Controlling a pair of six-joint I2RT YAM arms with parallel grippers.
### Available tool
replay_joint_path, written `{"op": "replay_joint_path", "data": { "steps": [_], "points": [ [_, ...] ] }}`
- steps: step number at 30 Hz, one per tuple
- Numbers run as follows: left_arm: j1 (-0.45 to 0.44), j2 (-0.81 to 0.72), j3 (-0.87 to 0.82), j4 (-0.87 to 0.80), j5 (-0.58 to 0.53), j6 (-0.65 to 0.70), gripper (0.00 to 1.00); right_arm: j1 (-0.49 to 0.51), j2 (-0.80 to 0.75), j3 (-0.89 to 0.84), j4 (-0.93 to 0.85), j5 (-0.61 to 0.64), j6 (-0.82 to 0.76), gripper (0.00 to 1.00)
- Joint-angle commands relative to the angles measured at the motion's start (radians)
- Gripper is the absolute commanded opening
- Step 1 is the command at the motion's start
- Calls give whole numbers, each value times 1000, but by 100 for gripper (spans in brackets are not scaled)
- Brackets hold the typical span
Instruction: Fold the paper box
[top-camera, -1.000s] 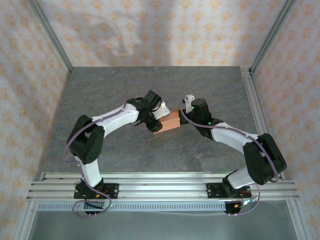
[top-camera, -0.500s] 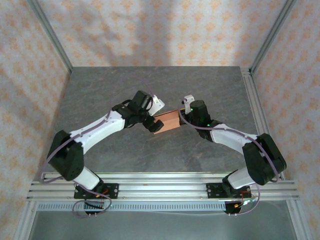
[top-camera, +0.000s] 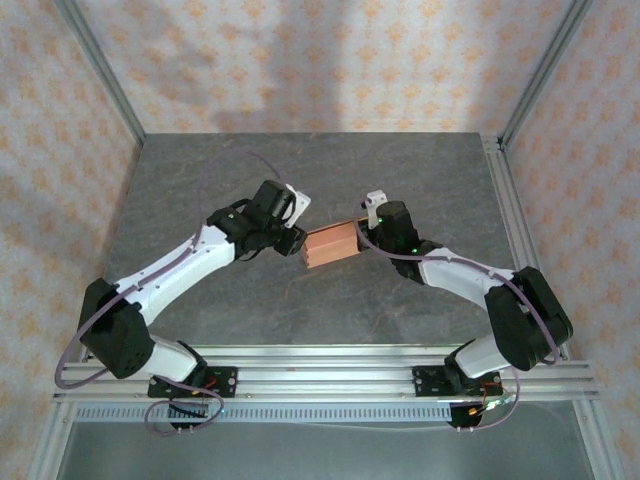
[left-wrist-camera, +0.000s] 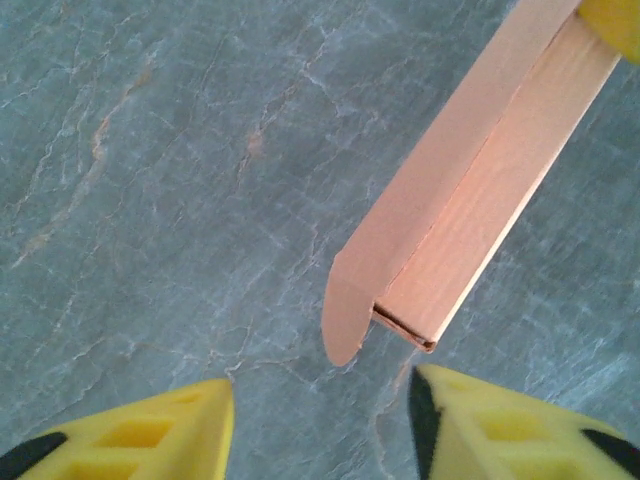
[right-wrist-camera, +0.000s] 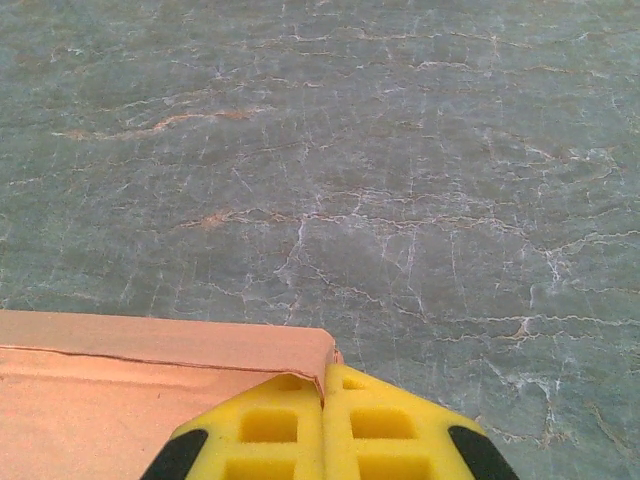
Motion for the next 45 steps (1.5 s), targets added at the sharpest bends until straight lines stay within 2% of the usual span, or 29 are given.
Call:
{"op": "replay_joint_path", "data": {
  "steps": [1, 15, 20, 24, 27, 35, 45],
  "points": [
    [-5, 40, 39, -76, -25, -32, 44, 8, 6, 19, -61, 17, -4, 0],
    [-5, 177, 134, -86, -15, -23, 26, 8, -4, 28, -81, 13, -6, 0],
    [-4, 180, 135, -78, 1, -53, 10, 12, -20, 26, -91, 17, -6, 0],
    [-4, 189, 137, -76, 11, -64, 7, 20, -19, 32, -97, 33, -17, 0],
    [-6, 193, 137, -77, 5, -73, 0, 21, -18, 37, -99, 31, -18, 0],
    [-3, 210, 182, -92, 15, -226, 0, 46, -16, 49, -120, 72, -43, 0],
    [-4, 259, 258, -134, 83, -425, 0, 70, -11, 66, -137, 113, -80, 0]
  ]
}}
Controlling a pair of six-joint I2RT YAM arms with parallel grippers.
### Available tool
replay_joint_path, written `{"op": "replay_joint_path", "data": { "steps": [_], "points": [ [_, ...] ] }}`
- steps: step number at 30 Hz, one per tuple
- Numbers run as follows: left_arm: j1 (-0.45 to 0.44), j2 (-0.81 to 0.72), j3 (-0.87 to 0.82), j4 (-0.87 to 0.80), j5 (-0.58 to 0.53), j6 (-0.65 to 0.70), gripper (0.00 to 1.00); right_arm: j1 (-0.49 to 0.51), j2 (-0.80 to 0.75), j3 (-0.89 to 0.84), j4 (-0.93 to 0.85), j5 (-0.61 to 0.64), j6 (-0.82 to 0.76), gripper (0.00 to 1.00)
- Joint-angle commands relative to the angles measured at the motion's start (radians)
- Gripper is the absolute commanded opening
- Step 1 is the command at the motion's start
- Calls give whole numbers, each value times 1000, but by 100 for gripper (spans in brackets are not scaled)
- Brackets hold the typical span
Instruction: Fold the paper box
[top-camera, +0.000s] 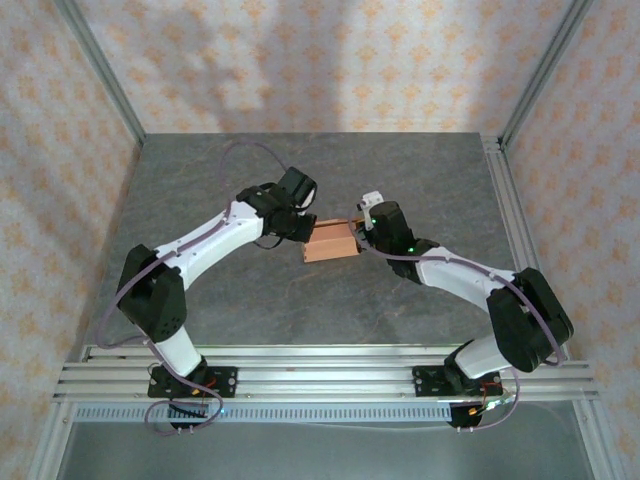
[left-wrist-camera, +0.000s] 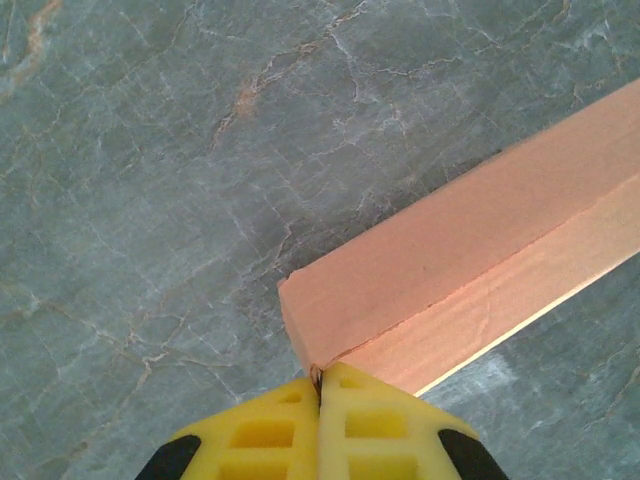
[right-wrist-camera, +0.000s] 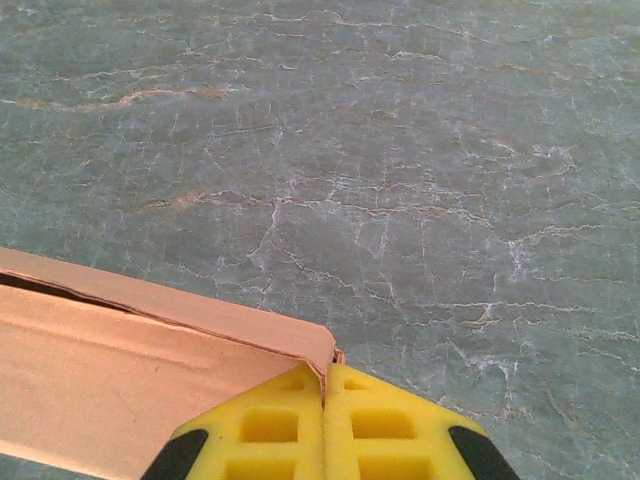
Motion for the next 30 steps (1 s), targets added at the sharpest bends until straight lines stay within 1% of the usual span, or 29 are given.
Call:
{"op": "replay_joint_path", "data": {
  "steps": [1, 8, 10, 12, 13, 21, 24, 30],
  "points": [
    [-5, 15, 46, -9, 66, -99, 0, 27, -4, 28, -47, 8, -42, 0],
    [19, 12, 55, 5, 165, -216, 0, 61, 0, 39, -70, 73, -95, 0],
    [24, 11, 57, 9, 198, -232, 0, 64, 4, 37, -68, 80, -99, 0],
    [32, 6, 54, 16, 208, -241, 0, 66, 4, 33, -66, 92, -104, 0],
    [37, 6, 54, 20, 224, -275, 0, 68, 3, 33, -66, 95, -106, 0],
    [75, 0, 47, 59, 338, -332, 0, 67, 5, 36, -70, 98, -117, 0],
    [84, 1, 48, 56, 345, -350, 0, 67, 10, 39, -72, 100, -118, 0],
    [107, 8, 56, 61, 395, -383, 0, 67, 18, 42, -72, 107, -129, 0]
  ]
}}
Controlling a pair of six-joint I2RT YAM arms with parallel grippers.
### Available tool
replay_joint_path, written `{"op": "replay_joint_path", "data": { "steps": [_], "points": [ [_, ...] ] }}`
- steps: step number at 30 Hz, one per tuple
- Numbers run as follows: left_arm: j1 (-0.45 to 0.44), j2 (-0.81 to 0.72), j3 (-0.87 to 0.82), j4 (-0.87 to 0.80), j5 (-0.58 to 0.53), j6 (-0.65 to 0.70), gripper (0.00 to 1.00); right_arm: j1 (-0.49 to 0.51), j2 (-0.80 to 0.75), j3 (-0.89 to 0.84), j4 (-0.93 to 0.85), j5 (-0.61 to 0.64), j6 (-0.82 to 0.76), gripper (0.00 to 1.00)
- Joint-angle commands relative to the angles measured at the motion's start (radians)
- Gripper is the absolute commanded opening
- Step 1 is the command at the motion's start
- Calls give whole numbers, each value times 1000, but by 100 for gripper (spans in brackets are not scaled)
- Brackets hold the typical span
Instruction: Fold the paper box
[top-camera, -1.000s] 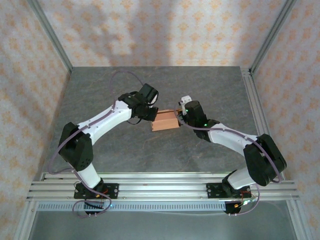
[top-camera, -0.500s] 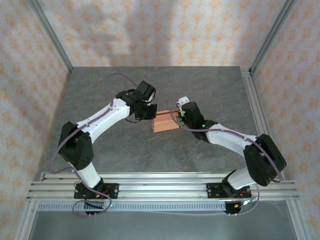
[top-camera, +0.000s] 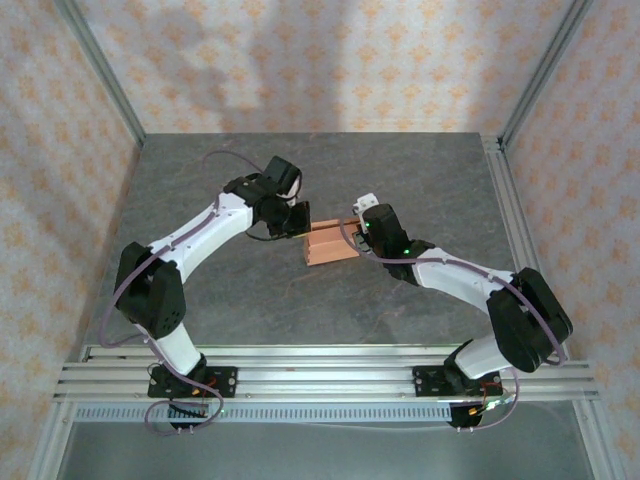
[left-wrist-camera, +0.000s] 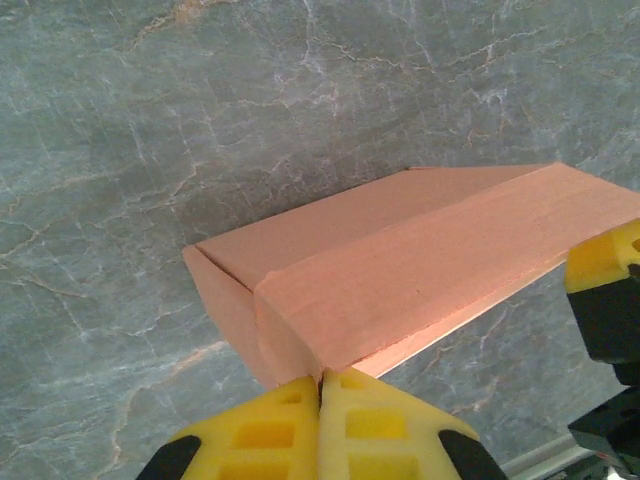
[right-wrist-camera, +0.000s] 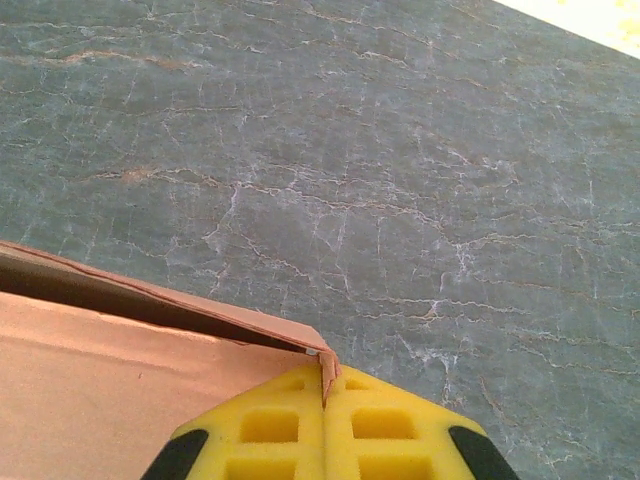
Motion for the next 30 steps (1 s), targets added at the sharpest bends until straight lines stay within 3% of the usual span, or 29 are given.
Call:
{"op": "replay_joint_path", "data": {
  "steps": [1, 11, 19, 25, 30],
  "points": [
    [6, 4, 36, 66, 82, -40, 0, 22, 18, 28, -32, -21, -31, 0],
    [18, 35, 20, 112, 174, -119, 0, 25, 20, 32, -35, -4, -55, 0],
    [30, 46, 39, 96, 179, -119, 0, 24, 14, 33, -24, 28, -75, 0],
    [31, 67, 103, -43, 54, 3, 0, 24, -11, 48, -51, -20, -49, 0],
    [22, 69, 96, -59, 10, 21, 2, 24, 0, 66, -66, -15, -34, 0]
  ]
}}
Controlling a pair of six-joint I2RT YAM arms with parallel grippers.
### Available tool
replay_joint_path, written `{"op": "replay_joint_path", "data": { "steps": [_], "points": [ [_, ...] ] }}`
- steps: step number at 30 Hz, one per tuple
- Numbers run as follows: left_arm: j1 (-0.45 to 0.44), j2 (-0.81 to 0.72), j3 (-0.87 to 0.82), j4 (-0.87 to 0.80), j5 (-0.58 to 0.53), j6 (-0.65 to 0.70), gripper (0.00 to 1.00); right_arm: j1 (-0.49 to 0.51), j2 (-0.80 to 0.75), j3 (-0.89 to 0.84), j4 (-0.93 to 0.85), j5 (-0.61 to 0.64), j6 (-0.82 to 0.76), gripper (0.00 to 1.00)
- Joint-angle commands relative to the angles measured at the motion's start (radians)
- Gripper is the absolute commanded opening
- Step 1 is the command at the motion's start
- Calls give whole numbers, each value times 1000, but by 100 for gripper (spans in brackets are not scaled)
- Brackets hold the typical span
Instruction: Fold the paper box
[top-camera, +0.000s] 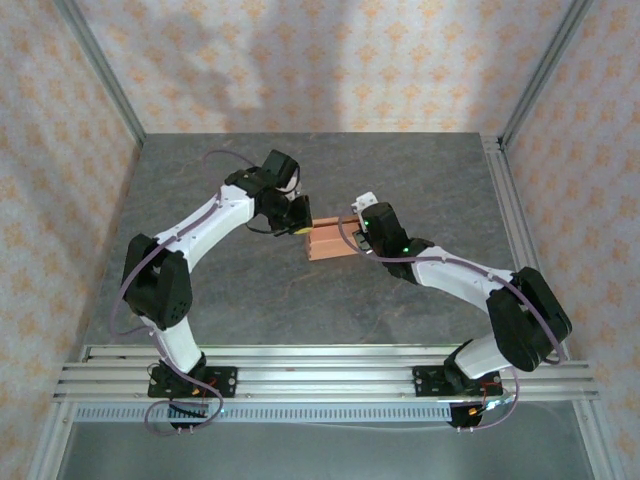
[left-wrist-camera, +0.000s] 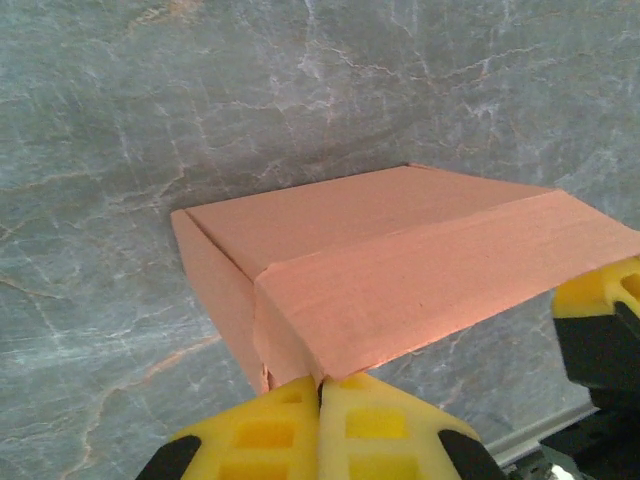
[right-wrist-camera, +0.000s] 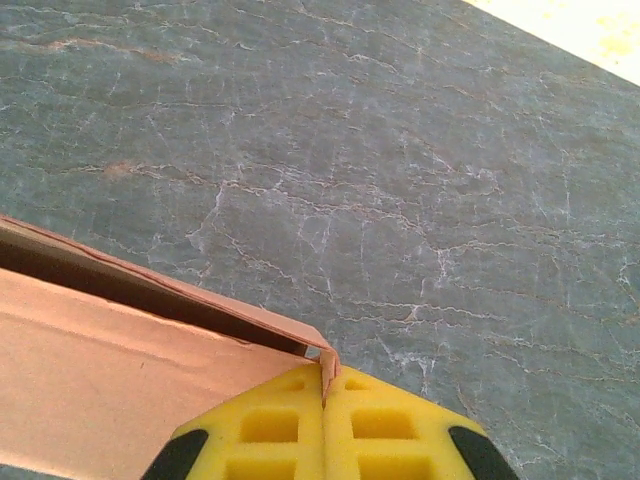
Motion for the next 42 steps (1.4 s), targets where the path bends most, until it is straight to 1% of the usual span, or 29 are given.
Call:
{"op": "replay_joint_path", "data": {
  "steps": [1, 6, 12, 14, 16, 19, 22, 24, 31, 40, 42],
  "points": [
    [-15, 5, 28, -19, -43, 38, 6, 22, -4, 42, -37, -38, 10, 0],
    [-33, 3, 44, -44, -94, 46, 21, 21, -1, 62, -64, -33, 9, 0],
    [-50, -2, 45, -60, -131, 54, 27, 22, 4, 64, -82, -37, 24, 0],
    [-52, 4, 49, -69, -145, 59, 27, 22, 9, 60, -78, -35, 29, 0],
    [-54, 15, 55, -82, -156, 68, 24, 22, 14, 58, -74, -35, 34, 0],
    [-56, 25, 56, -91, -168, 73, 22, 22, 25, 53, -67, -33, 35, 0],
    [-57, 31, 48, -90, -169, 72, 14, 22, 38, 37, -39, -31, 46, 0],
    [-58, 36, 41, -85, -168, 72, 12, 22, 48, 31, -25, -37, 61, 0],
    [-59, 63, 28, -84, -172, 77, 5, 22, 68, -15, 58, -50, 97, 0],
    [-59, 86, 7, -84, -193, 85, 1, 22, 82, -81, 163, -47, 136, 0],
    [-60, 92, 1, -83, -199, 87, 0, 22, 73, -84, 168, -49, 145, 1]
  ]
}}
